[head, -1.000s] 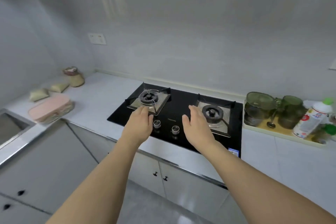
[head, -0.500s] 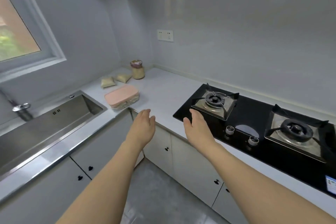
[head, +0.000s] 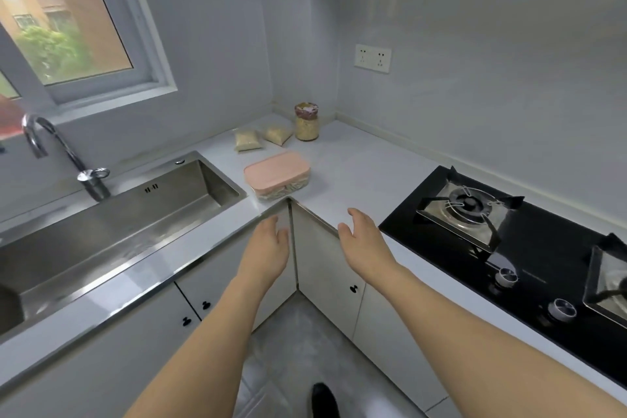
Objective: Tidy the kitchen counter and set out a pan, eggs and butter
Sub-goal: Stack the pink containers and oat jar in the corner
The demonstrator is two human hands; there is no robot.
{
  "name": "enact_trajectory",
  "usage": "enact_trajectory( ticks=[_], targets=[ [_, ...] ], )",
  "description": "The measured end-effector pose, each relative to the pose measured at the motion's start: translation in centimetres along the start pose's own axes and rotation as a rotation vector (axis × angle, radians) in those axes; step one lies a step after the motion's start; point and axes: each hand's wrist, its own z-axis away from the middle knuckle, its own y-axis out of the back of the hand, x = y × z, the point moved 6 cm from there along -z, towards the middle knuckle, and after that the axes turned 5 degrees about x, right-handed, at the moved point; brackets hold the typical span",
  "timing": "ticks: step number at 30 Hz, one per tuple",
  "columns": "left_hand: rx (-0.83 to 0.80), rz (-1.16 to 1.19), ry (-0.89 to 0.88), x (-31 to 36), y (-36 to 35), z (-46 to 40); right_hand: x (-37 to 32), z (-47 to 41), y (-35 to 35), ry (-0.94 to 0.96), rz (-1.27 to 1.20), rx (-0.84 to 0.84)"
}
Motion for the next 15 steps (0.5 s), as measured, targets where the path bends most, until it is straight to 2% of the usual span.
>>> enact_trajectory(
  ticks=[6, 15],
  targets=[
    [0.048, 0.021, 0.063, -2.6, 0.5, -6.4, -0.6, -6.5, -4.0, -0.021, -0.015, -0.049],
    [0.042, 0.073, 0.254, -6.1, 0.5, -18.1, -0.8, -19.1, -8.2, -0.103, -0.013, -0.073]
  ],
)
